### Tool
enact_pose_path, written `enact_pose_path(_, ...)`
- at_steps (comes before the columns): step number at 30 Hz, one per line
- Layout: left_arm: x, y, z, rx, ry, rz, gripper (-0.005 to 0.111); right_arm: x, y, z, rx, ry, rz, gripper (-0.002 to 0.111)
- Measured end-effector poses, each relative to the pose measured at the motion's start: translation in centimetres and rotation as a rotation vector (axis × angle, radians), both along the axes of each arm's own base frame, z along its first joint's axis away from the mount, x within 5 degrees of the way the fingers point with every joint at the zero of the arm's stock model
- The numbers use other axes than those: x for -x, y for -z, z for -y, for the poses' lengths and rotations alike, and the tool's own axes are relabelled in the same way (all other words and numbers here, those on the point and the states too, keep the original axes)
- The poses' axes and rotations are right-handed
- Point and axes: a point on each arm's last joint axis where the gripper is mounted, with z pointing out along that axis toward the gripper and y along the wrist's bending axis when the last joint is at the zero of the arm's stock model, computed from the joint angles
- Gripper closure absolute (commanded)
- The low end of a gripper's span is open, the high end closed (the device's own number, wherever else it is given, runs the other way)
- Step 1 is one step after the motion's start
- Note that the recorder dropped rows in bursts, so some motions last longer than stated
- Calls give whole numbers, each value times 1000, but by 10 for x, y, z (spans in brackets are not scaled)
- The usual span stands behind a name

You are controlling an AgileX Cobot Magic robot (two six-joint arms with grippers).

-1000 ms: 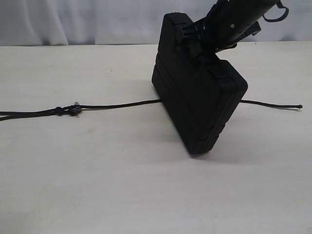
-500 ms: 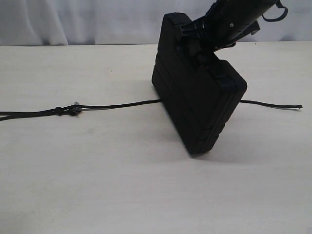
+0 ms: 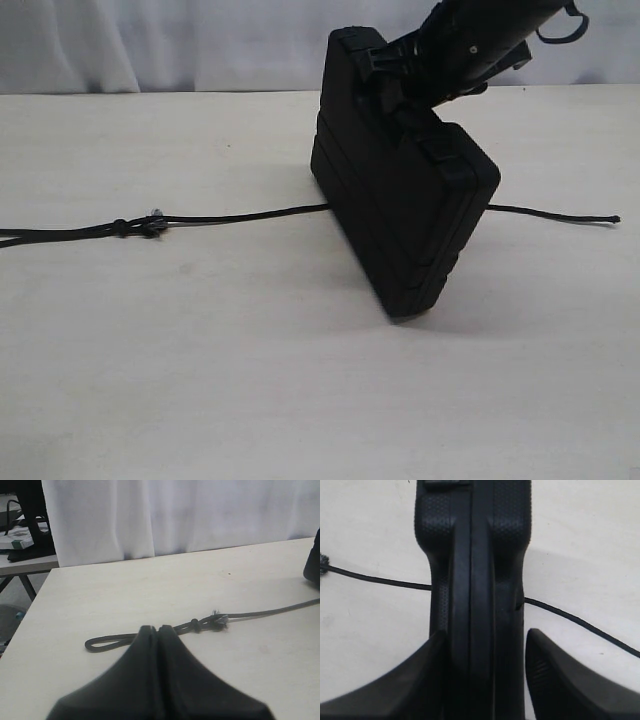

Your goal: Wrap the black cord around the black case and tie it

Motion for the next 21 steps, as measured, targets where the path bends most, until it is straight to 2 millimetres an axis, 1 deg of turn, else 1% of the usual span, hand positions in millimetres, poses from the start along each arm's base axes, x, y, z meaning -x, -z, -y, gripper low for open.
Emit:
enact_pose_path(9,0,0,0,0,0,0,107,0,0,0,0,0,0,64)
enact_pose_path(10,0,0,0,0,0,0,107,0,0,0,0,0,0,66)
enact_pose_path(13,0,0,0,0,0,0,107,0,0,0,0,0,0,81)
enact_pose_path(17,0,0,0,0,0,0,107,0,0,0,-1,0,0,96)
enact_pose_path(20,0,0,0,0,0,0,107,0,0,0,-1,0,0,104)
enact_pose_path(21,0,0,0,0,0,0,107,0,0,0,-3,0,-1,104)
